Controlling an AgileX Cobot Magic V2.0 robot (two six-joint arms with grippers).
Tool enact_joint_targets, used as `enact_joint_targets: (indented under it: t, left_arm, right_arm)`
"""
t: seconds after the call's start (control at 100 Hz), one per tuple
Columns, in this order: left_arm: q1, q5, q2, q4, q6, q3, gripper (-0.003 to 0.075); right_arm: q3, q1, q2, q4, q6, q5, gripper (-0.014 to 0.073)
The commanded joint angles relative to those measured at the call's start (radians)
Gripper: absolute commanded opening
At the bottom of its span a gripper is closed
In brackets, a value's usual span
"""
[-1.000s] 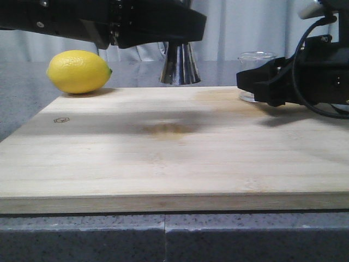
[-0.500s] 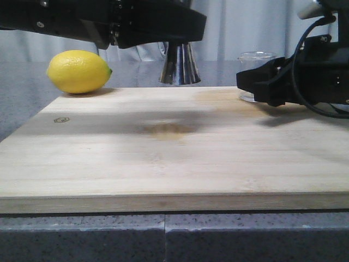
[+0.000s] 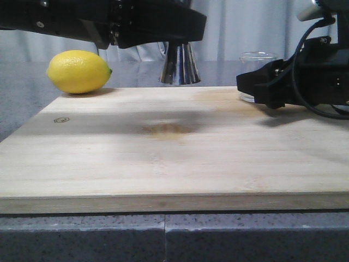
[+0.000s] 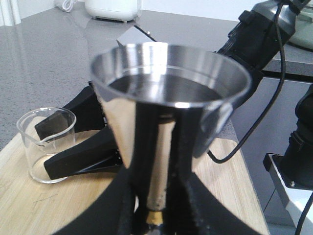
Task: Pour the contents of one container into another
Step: 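Carry the beaker away and lower it onto the board with the right gripper, then open the right gripper and lift it off the beaker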
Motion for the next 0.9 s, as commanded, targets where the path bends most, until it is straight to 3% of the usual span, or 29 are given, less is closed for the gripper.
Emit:
enact_joint_targets:
  t: [0.0, 0.1, 0.32, 0.89]
  left_arm:
    - [0.003, 0.075, -0.050, -0.074, -0.006, -0.025, -0.0019]
    - [0.003, 0.075, -0.050, -0.074, -0.006, -0.025, -0.0019]
    - [0.003, 0.075, -0.050, -0.074, -0.006, -0.025, -0.0019]
    - [0.003, 0.057, -0.050, -0.074, -0.006, -0.025, -0.0019]
  right_arm:
    - [-0.022, -0.007, -0.031, 0.005, -0.010, -0.085, 0.0378]
    - [-0.022, -0.007, -0.031, 0.005, -0.010, -0.093, 0.0391]
    - [-0.022, -0.007, -0.031, 0.005, 0.029, -0.095, 0.0526]
    - [-0.022, -0.005, -0.175, 0.005, 0.031, -0.107, 0.0528]
